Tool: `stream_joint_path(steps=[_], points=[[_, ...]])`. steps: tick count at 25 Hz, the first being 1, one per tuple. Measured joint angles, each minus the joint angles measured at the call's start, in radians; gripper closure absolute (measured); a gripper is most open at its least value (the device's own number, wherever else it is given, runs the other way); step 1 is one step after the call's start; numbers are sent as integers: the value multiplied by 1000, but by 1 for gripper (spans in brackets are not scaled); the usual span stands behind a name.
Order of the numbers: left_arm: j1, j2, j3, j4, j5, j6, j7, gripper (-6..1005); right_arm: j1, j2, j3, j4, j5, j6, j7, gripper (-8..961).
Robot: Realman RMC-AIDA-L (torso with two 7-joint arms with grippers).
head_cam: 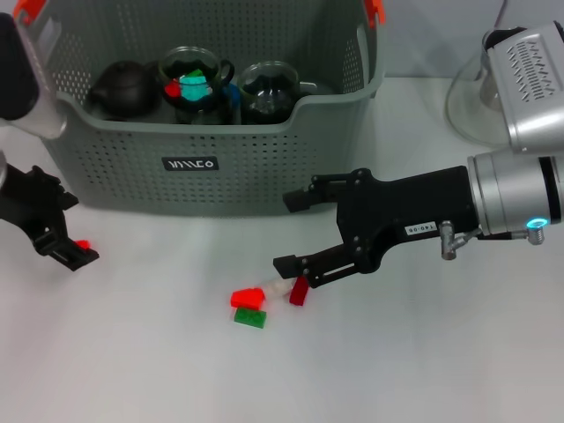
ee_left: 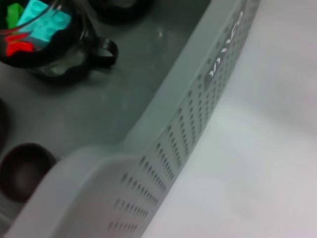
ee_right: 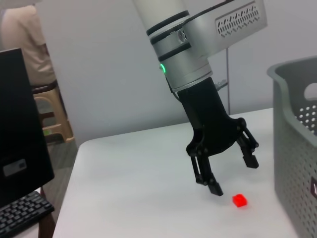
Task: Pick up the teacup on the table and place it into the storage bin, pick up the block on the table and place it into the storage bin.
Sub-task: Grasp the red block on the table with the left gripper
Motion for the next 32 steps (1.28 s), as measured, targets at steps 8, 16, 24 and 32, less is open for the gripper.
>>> stream_joint_path(steps=[8,16,24,32], points=[[4,0,37,-12,2,-13,-48,101,-4,-5,3,-12,-43,37,-9,11],[5,-1,53,-19,3,-16,-69,101,29,-1,2,-15,-123,42,1,12],[6,-1,100,-44,3,-45,-80,102,36,2,3,-12,-130,50,3,13],[-7,11,113,-73,4,-76,-77,102,33,4,4,-3,-126,51,3,12]])
